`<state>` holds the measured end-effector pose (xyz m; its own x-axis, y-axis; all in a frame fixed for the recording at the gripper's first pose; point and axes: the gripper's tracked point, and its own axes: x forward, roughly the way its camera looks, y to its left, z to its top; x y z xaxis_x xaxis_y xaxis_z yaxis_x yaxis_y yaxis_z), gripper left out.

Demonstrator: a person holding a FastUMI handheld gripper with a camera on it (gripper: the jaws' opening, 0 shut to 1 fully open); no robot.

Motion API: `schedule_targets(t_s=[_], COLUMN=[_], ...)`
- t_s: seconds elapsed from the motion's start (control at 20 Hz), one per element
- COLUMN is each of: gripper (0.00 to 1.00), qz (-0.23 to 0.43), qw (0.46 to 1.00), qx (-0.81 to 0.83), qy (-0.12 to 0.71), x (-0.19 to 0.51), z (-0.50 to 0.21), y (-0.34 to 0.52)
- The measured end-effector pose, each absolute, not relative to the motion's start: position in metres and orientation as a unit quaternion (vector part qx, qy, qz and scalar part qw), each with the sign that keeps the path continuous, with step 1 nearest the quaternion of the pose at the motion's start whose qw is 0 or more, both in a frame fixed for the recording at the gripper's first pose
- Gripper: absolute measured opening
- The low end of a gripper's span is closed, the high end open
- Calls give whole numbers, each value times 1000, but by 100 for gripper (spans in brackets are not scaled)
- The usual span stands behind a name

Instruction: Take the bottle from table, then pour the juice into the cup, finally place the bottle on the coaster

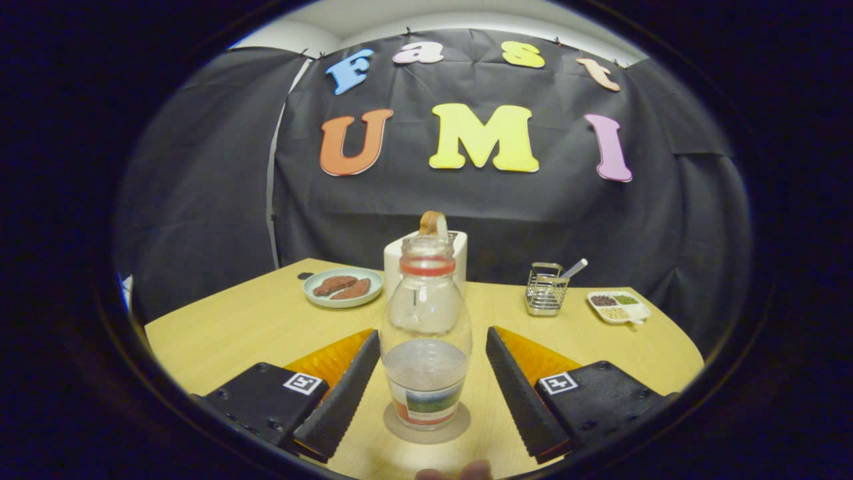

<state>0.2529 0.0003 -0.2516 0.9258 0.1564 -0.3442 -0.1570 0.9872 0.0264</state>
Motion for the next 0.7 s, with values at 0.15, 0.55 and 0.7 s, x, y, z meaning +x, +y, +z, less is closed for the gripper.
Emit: schedule_targets(t_s=[0.15,0.55,0.7], gripper=[100,100,100], qz=[74,68,37], qw=[985,995,998], qx=[16,39,25], qy=[156,68,34], x=[253,222,196], z=[-220,-86,-32], y=[-4,-7,-27])
